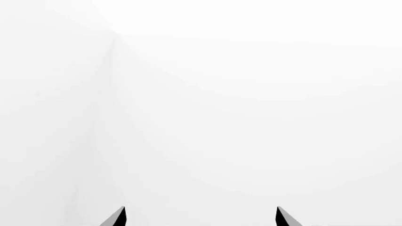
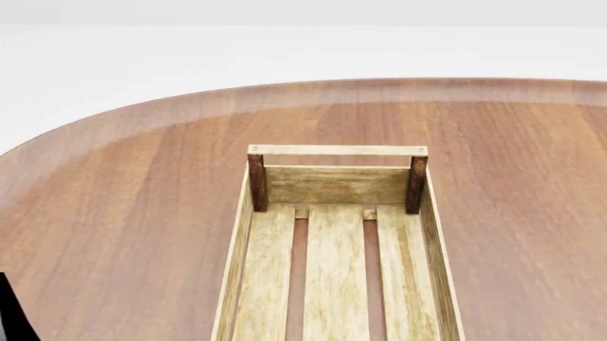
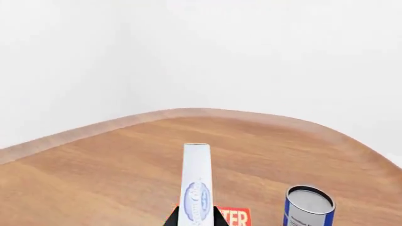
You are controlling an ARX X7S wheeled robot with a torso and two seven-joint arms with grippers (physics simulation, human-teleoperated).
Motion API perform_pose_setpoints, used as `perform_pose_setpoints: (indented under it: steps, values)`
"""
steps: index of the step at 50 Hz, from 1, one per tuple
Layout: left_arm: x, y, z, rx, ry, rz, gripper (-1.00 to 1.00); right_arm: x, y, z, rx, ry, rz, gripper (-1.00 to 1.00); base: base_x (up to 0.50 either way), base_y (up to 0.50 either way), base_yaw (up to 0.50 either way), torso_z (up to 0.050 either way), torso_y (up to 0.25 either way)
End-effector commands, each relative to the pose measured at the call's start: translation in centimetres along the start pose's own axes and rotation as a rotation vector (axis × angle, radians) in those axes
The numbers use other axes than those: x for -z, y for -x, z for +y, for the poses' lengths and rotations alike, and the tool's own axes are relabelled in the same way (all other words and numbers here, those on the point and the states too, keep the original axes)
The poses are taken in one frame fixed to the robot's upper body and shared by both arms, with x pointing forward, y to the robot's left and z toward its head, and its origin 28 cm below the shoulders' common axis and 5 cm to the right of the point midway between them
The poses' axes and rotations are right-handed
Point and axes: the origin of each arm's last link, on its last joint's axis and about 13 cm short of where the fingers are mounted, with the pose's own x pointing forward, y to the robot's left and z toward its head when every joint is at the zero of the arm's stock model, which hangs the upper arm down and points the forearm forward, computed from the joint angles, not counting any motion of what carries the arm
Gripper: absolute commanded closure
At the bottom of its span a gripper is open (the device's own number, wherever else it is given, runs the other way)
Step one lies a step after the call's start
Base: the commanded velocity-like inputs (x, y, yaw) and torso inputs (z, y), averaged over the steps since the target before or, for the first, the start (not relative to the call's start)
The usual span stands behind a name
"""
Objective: Pick up the cream cheese and put it in the tray.
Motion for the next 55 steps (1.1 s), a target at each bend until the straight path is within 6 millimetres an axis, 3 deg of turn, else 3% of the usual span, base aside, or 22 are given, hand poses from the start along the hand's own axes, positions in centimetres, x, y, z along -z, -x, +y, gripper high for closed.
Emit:
perform_pose_setpoints:
  steps: [1, 13, 27, 55]
  values:
    - [0.2, -0.1, -0.1, 0.007, -0.013, -0.003, -1.0, -2.4, -0.2, 1.2, -0.103, 0.014, -0.106, 1.0, 0.0, 0.0, 0.0, 0.0, 0.0]
    - [0.2, -0.1, -0.1, 0.006, -0.026, -0.01, -1.0, -4.8, -0.4, 1.8, -0.249, -0.01, -0.136, 1.0, 0.0, 0.0, 0.0, 0.0, 0.0]
    - [0.4, 0.0, -0.1, 0.005, -0.04, -0.014, -1.0, -5.4, -0.4, 2.4, -0.496, -0.044, -0.07, 1.0, 0.0, 0.0, 0.0, 0.0, 0.001]
    - [0.4, 0.1, -0.1, 0.0, -0.051, -0.022, -1.0, -8.2, 0.8, 3.3, -0.741, -0.003, -0.098, 1.0, 0.0, 0.0, 0.0, 0.0, 0.0]
